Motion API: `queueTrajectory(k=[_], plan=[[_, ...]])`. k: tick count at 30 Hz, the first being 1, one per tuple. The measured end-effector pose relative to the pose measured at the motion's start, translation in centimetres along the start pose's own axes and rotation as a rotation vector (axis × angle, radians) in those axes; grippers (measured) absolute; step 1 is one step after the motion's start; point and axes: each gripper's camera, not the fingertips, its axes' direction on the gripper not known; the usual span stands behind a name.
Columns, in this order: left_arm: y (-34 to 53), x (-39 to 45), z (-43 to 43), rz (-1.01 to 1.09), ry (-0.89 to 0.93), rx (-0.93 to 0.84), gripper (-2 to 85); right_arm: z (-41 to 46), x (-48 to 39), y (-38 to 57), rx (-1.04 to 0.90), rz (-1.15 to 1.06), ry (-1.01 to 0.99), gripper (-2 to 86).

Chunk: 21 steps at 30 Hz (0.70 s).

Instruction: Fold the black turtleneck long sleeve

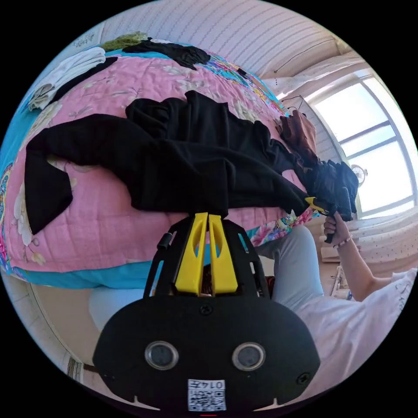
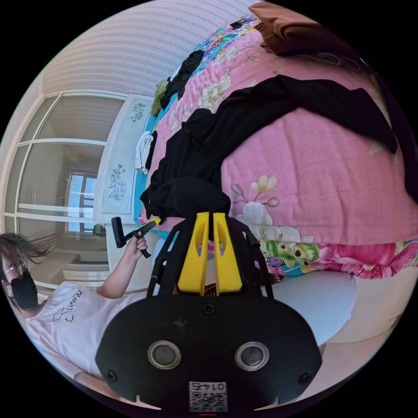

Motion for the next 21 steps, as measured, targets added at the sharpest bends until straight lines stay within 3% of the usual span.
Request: queueTrajectory(k=[7,12,21], plan=[[8.4,1.5,-14.3,0.078,0.18,0.353,-1.0,-7.3,-2.6,4.1,0.113,-0.161,-0.117,0.6],[15.0,2.4,-22.2,0.126,0.42,0.682,-1.0,-11.6,-4.9,8.2,0.139,-0.295,-0.25,0.5],[16.5,6.9,-31.6,0.282,0.504,1.059,-1.0,-21.0,-13.4,14.4,0.304,-0.754,-0.576,0.4]])
